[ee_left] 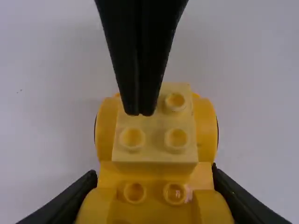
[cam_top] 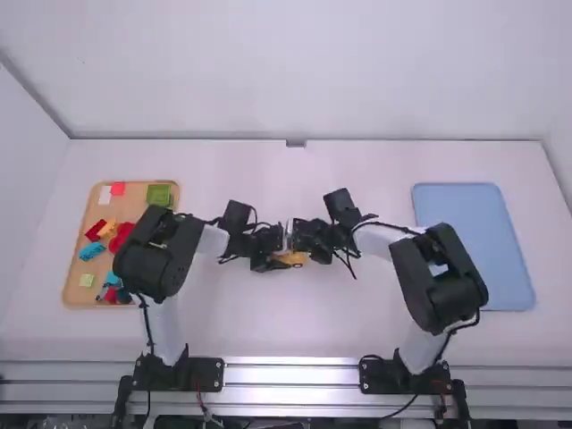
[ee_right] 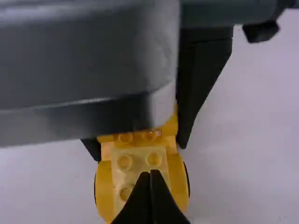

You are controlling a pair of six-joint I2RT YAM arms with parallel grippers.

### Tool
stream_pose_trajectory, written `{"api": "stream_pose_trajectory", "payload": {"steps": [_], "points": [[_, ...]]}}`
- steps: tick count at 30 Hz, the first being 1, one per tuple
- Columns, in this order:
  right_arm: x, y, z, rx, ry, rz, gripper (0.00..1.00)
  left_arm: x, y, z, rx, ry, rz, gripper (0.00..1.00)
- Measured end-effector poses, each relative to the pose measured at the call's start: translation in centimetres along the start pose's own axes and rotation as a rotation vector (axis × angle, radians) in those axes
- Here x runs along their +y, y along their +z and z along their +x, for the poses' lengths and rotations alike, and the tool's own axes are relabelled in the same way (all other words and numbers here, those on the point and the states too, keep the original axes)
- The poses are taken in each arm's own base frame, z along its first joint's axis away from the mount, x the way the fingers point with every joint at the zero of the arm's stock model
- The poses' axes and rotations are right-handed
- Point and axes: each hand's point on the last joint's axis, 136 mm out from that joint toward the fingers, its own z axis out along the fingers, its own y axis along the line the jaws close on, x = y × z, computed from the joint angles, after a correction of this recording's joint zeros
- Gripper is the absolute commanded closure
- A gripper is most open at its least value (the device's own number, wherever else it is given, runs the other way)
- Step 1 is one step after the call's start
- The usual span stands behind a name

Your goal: Assemble lego blocks to make yellow taxi

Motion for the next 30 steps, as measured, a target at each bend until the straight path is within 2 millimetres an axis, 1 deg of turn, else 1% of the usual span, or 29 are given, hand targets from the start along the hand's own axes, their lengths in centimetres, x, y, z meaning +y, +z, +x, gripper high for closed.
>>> {"api": "stream_pose_trajectory", "payload": {"steps": [1,2,3,4,5,6,7,8,9,10,11,14,16,17,19,20,21,24,25,26,27,28,29,30], "points": [[-0.2,0.1,-0.1,0.001,-0.005,0.010,0.76,0.2,-0.1,0.0,0.001,-0.007,-0.009,0.51],[-0.6,0.0,-0.3,-0.003,-0.018,0.030,0.66,0.3,-0.1,0.0,0.001,-0.013,-0.013,0.49],[-0.8,0.1,-0.6,-0.011,-0.024,0.038,0.36,0.4,0.0,-0.1,-0.002,-0.008,-0.015,0.47],[-0.8,0.0,-0.7,-0.017,-0.026,0.038,0.24,0.3,0.1,-0.2,-0.005,-0.004,-0.014,0.46],[-0.8,-0.4,-0.8,-0.032,-0.015,0.031,0.17,0.3,0.1,-0.2,-0.007,-0.005,-0.017,0.45],[-0.4,-0.8,-0.9,-0.049,-0.002,0.016,0.06,0.3,0.2,-0.2,-0.010,-0.008,-0.018,0.44],[-0.3,-1.1,-0.9,-0.062,0.005,0.008,0.05,0.3,0.2,-0.2,-0.010,-0.008,-0.019,0.44],[-0.2,-2.1,-1.3,-0.103,0.015,0.005,0.01,0.3,0.2,-0.2,-0.016,-0.009,-0.025,0.41],[-0.4,-2.9,-1.7,-0.131,0.018,0.012,0.01,0.3,0.2,-0.2,-0.019,-0.009,-0.028,0.36],[-0.9,-4.0,-2.2,-0.167,0.017,0.028,0.01,0.3,0.2,-0.2,-0.021,-0.009,-0.031,0.23],[-1.2,-4.8,-2.5,-0.187,0.016,0.040,0.02,0.3,0.2,-0.2,-0.024,-0.011,-0.034,0.01],[-2.3,-8.6,-3.9,-0.259,0.005,0.100,0.01,0.2,0.3,-0.4,-0.038,-0.020,-0.041,0.01],[-2.5,-9.8,-4.7,-0.291,-0.014,0.119,0.02,0.3,0.3,-0.4,-0.041,-0.023,-0.045,0.01],[-2.5,-10.3,-5.4,-0.316,-0.035,0.125,0.02,0.3,0.2,-0.4,-0.040,-0.029,-0.045,0.01],[-2.4,-10.9,-6.4,-0.351,-0.064,0.128,0.02,0.4,0.0,-0.3,-0.015,-0.047,-0.043,0.01],[-2.4,-10.9,-6.4,-0.351,-0.064,0.128,0.02,0.4,0.0,-0.3,-0.015,-0.047,-0.043,0.01],[-2.5,-10.9,-6.9,-0.369,-0.075,0.129,0.02,0.3,-0.4,-0.2,0.025,-0.079,-0.042,0.01],[-2.6,-11.0,-7.9,-0.399,-0.077,0.131,0.02,-0.6,-2.5,0.6,0.179,-0.188,-0.042,0.01],[-2.6,-11.0,-8.0,-0.401,-0.079,0.131,0.02,-0.9,-2.9,0.8,0.203,-0.205,-0.040,0.01],[-2.7,-11.0,-8.4,-0.413,-0.086,0.135,0.02,-1.7,-4.0,1.3,0.275,-0.250,-0.037,0.01],[-2.8,-11.0,-8.7,-0.420,-0.093,0.138,0.02,-2.1,-4.8,1.5,0.314,-0.272,-0.042,0.01],[-2.9,-11.1,-9.0,-0.432,-0.099,0.145,0.02,-2.4,-6.1,1.2,0.361,-0.293,-0.058,0.01],[-3.1,-11.1,-9.2,-0.437,-0.101,0.150,0.02,-2.4,-6.7,0.9,0.373,-0.295,-0.072,0.01],[-3.3,-11.1,-9.6,-0.451,-0.104,0.155,0.02,-1.8,-8.1,-0.2,0.385,-0.294,-0.121,0.01]]}}
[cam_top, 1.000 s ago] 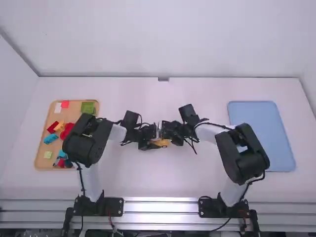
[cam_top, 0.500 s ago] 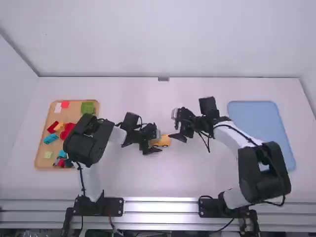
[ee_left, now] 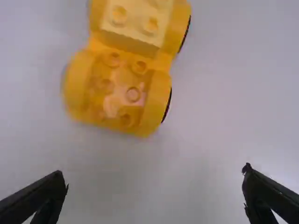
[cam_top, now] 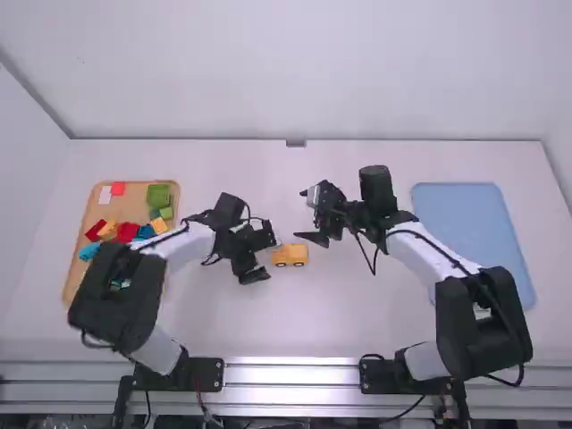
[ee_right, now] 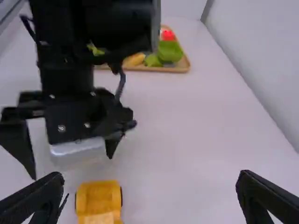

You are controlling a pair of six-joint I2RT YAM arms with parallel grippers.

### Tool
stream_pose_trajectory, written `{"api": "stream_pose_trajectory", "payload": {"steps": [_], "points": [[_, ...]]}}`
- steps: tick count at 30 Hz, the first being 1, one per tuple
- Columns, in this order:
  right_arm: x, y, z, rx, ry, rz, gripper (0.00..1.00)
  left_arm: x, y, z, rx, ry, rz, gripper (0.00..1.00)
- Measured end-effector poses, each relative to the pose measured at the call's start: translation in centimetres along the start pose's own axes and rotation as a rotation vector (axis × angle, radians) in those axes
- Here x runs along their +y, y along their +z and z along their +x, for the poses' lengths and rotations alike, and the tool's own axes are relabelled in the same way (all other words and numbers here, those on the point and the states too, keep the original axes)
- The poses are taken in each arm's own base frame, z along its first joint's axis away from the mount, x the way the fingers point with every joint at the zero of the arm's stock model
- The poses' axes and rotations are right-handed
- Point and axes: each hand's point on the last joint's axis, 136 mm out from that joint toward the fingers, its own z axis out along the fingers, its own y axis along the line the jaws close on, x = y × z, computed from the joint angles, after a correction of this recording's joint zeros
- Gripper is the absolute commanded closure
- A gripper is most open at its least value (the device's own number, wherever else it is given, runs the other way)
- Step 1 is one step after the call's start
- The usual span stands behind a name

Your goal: Assemble lego blocks to make yellow taxi

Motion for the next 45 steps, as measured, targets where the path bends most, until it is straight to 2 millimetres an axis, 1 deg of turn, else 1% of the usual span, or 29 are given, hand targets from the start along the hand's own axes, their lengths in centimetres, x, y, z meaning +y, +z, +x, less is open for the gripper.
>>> {"api": "stream_pose_trajectory", "payload": {"steps": [1,2,3,4,5,6,7,10,11,13,14,15,16,17,18,20,21,22,23,24,25,27,28,30,32,36,38,41,45], "points": [[-0.1,0.2,-0.2,-0.009,0.002,0.003,0.02,0.8,-1.8,-1.0,-0.017,-0.008,-0.060,0.01],[-0.2,0.3,-0.3,-0.015,0.005,0.005,0.02,1.3,-2.8,-1.6,-0.032,-0.013,-0.096,0.01],[-0.5,0.5,-0.6,-0.026,0.010,0.012,0.02,2.5,-5.3,-2.9,-0.072,-0.031,-0.182,0.01],[-0.6,0.6,-0.7,-0.033,0.012,0.015,0.02,3.2,-6.7,-3.5,-0.097,-0.048,-0.231,0.01],[-0.9,0.8,-1.1,-0.048,0.012,0.022,0.02,4.3,-9.5,-4.3,-0.143,-0.095,-0.323,0.01],[-1.1,1.0,-1.4,-0.059,0.010,0.028,0.02,4.7,-10.4,-4.4,-0.158,-0.114,-0.354,0.01],[-1.4,1.3,-1.9,-0.078,0.008,0.040,0.02,5.5,-13.0,-4.4,-0.198,-0.194,-0.436,0.01],[-1.8,2.3,-3.1,-0.121,0.009,0.056,0.02,6.4,-17.5,-3.3,-0.288,-0.405,-0.547,0.01],[-1.8,2.6,-3.4,-0.129,0.013,0.054,0.02,6.5,-18.1,-3.2,-0.306,-0.440,-0.559,0.01],[-1.2,3.3,-4.2,-0.145,0.046,0.035,0.02,6.5,-20.7,-2.6,-0.389,-0.568,-0.600,0.01],[-1.0,3.6,-4.6,-0.148,0.068,0.021,0.02,6.5,-21.7,-2.3,-0.419,-0.615,-0.616,0.01],[-0.9,3.7,-4.8,-0.148,0.074,0.016,0.01,6.5,-22.0,-2.2,-0.425,-0.629,-0.620,0.01],[-0.7,4.1,-5.5,-0.145,0.101,-0.004,0.02,6.5,-23.2,-1.7,-0.461,-0.692,-0.646,0.01],[-0.7,4.5,-6.1,-0.137,0.124,-0.022,0.01,6.5,-24.0,-1.3,-0.481,-0.739,-0.665,0.01],[-0.8,4.9,-6.9,-0.126,0.143,-0.041,0.01,6.8,-25.1,-0.2,-0.505,-0.822,-0.704,0.01],[-1.0,5.3,-8.0,-0.113,0.157,-0.063,0.02,7.1,-26.4,1.3,-0.530,-0.933,-0.755,0.01],[-1.2,5.7,-9.0,-0.100,0.162,-0.081,0.02,7.2,-27.3,2.8,-0.546,-1.028,-0.797,0.01],[-1.3,5.9,-9.4,-0.093,0.165,-0.089,0.01,7.2,-27.5,3.1,-0.548,-1.047,-0.804,0.01],[-1.4,6.3,-10.2,-0.081,0.169,-0.102,0.02,7.2,-28.3,4.6,-0.560,-1.132,-0.841,0.01],[-1.5,6.6,-10.6,-0.075,0.171,-0.104,0.01,7.2,-28.6,5.1,-0.568,-1.165,-0.859,0.01],[-1.6,7.2,-11.2,-0.053,0.179,-0.116,0.01,7.1,-29.3,6.1,-0.581,-1.222,-0.887,0.01],[-1.7,7.9,-11.8,-0.031,0.186,-0.126,0.02,6.9,-29.8,7.3,-0.593,-1.288,-0.913,0.01],[-1.7,8.3,-12.0,-0.016,0.192,-0.133,0.02,6.7,-30.1,8.1,-0.592,-1.332,-0.928,0.01],[-1.7,8.9,-12.1,0.002,0.198,-0.137,0.01,6.6,-30.2,8.7,-0.589,-1.360,-0.936,0.01],[-1.8,9.9,-12.1,0.034,0.205,-0.136,0.02,6.4,-30.6,10.0,-0.583,-1.420,-0.958,0.01],[-2.2,11.8,-11.7,0.107,0.238,-0.099,0.01,6.2,-32.2,12.0,-0.546,-1.513,-1.023,0.01],[-2.1,12.3,-11.6,0.129,0.243,-0.084,0.02,6.2,-33.1,13.0,-0.512,-1.567,-1.056,0.01],[-1.8,13.0,-12.1,0.141,0.229,-0.066,0.02,6.1,-34.0,14.9,-0.425,-1.667,-1.072,0.01],[-1.0,13.8,-12.9,0.137,0.213,-0.064,0.02,7.0,-34.9,16.8,-0.350,-1.760,-1.079,0.01]]}}
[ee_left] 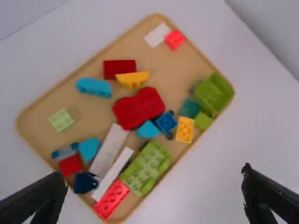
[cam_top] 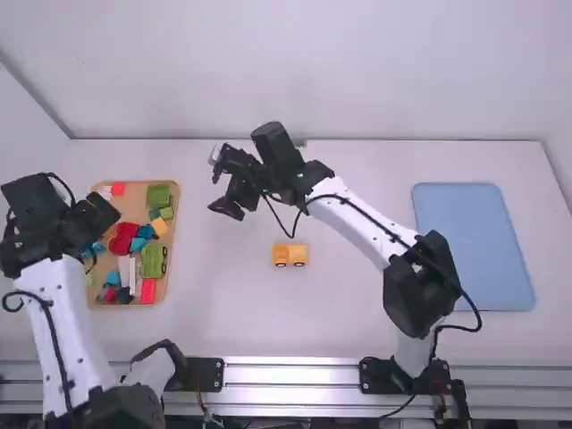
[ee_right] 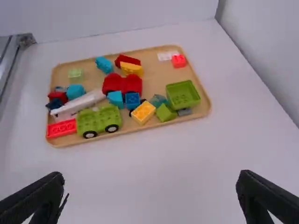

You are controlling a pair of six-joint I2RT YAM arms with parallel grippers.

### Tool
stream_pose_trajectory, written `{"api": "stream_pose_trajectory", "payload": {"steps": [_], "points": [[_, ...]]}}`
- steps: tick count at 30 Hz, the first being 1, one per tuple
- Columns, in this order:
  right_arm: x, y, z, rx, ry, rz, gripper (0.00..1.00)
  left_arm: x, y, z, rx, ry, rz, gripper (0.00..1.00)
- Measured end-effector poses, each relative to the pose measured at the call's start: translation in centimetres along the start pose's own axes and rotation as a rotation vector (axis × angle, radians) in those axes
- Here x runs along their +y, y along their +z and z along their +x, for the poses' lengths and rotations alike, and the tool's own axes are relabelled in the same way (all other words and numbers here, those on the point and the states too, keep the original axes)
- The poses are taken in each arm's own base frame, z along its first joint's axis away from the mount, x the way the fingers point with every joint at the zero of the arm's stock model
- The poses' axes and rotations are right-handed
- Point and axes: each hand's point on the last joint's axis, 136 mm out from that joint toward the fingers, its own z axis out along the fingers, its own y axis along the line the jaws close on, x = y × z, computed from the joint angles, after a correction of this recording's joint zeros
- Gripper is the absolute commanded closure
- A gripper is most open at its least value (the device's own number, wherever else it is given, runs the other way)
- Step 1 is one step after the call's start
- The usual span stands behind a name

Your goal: Assemble lego blocks to make yellow taxi

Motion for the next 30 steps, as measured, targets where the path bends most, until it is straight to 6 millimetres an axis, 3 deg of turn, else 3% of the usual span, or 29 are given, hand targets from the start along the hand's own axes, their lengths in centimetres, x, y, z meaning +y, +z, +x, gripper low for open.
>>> {"api": "stream_pose_trajectory", "payload": {"steps": [5,10,17,22,30], "points": [[0.7,0.6,-1.0,-0.025,-0.011,0.001,0.02,-0.2,1.0,-0.9,0.065,-0.013,-0.012,0.02],[0.8,0.7,-1.1,-0.027,-0.032,0.002,0.02,-2.2,2.9,-0.4,0.147,0.016,0.040,0.07],[-1.0,-0.2,-1.0,-0.040,-0.022,0.037,0.02,-5.2,6.4,3.0,0.308,0.097,0.064,0.18],[-2.1,-0.7,-1.0,-0.049,0.007,0.061,0.02,-6.9,9.8,5.9,0.406,0.166,0.003,0.17],[-2.4,-1.0,0.0,-0.019,0.044,0.064,0.02,-9.0,14.4,9.1,0.461,0.280,-0.062,0.29]]}}
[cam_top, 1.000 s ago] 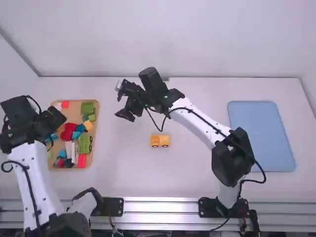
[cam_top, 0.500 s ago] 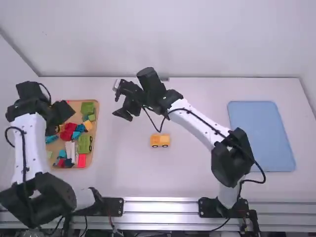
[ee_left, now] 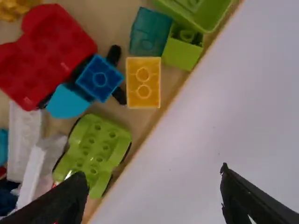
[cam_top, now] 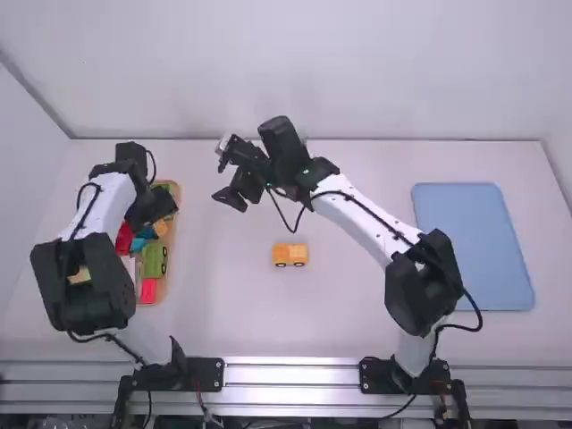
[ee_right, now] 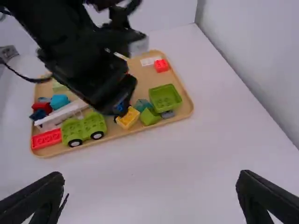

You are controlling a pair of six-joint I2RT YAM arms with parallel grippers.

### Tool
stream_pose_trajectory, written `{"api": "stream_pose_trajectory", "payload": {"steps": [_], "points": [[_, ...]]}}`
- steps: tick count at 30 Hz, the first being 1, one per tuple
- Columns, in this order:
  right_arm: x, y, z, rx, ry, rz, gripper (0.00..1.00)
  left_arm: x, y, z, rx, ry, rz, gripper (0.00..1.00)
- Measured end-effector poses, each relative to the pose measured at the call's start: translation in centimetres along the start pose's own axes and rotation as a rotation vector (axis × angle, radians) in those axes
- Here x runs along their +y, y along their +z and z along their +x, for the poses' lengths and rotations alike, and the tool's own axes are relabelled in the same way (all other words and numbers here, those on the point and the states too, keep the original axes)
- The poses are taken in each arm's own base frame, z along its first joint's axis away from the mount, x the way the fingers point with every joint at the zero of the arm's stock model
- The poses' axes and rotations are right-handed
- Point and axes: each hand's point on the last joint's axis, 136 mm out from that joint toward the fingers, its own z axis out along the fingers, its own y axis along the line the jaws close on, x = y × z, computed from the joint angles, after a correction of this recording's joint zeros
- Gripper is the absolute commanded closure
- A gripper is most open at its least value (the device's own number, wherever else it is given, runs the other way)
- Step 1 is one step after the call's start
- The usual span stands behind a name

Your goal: Assemble lego blocks to make yellow taxi

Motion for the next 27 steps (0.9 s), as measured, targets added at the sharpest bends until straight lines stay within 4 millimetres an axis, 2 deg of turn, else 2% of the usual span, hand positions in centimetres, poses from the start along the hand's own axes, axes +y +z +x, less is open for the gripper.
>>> {"api": "stream_pose_trajectory", "payload": {"steps": [4,12,16,19,27], "points": [[-0.4,-0.3,0.9,0.026,0.028,0.002,0.02,-0.5,2.2,0.0,0.025,0.013,-0.019,0.37],[-2.9,-1.7,1.9,0.037,0.066,0.047,0.02,-0.4,5.7,0.5,0.082,-0.005,-0.055,0.39],[-3.3,-2.0,2.0,0.037,0.071,0.055,0.02,0.1,6.3,0.4,0.081,-0.034,-0.087,0.39],[-3.2,-1.9,2.0,0.038,0.068,0.052,0.02,0.5,6.2,0.0,0.060,-0.059,-0.114,0.44],[-3.2,-1.9,2.0,0.038,0.069,0.052,0.02,1.3,6.3,-0.9,0.025,-0.095,-0.129,0.47]]}}
